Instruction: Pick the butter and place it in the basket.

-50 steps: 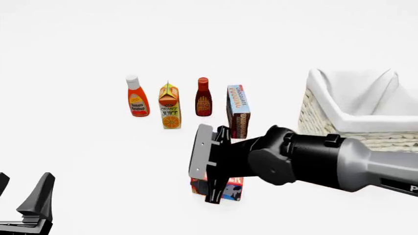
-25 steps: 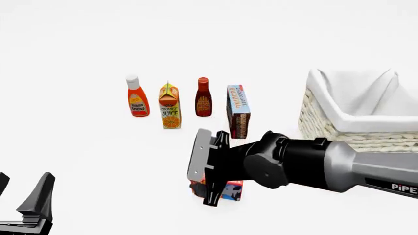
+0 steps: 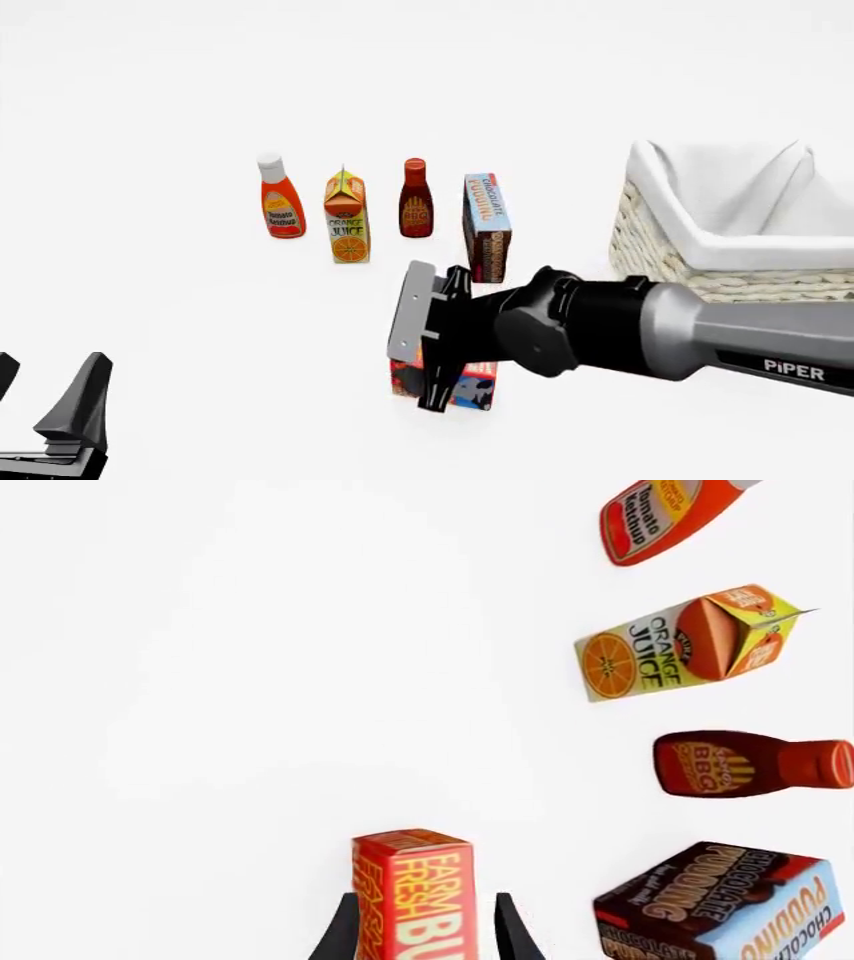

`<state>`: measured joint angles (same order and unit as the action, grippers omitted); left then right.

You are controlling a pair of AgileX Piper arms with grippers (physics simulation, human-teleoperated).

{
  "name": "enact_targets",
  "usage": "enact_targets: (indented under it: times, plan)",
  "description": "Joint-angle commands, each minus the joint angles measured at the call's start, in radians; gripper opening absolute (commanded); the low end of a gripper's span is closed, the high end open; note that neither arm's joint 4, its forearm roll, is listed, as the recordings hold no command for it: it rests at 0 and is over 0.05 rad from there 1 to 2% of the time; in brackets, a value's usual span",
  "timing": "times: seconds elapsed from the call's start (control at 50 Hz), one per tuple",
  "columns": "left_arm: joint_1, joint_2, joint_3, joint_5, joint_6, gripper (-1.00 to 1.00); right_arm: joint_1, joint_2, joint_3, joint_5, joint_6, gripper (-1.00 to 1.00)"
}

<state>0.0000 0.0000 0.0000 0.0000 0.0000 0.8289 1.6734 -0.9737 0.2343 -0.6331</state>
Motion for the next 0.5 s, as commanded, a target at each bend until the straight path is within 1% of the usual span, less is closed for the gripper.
enact_targets:
  times: [0.02,0.14,0.3,0.5]
  plan:
    - [0.000,0.000,0.000,0.000,0.000,1.00,-0.019,0.020,-0.005,-0.011,-0.006,1.00]
    - [0.000,0.000,0.000,0.000,0.000,1.00,-0.023,0.028,0.001,-0.022,-0.005,1.00]
    - [0.000,0.000,0.000,0.000,0.000,1.00,-0.006,0.029,0.024,-0.041,0.006,1.00]
    - [0.000,0.000,0.000,0.000,0.000,1.00,-0.010,0.045,0.026,-0.056,0.007,1.00]
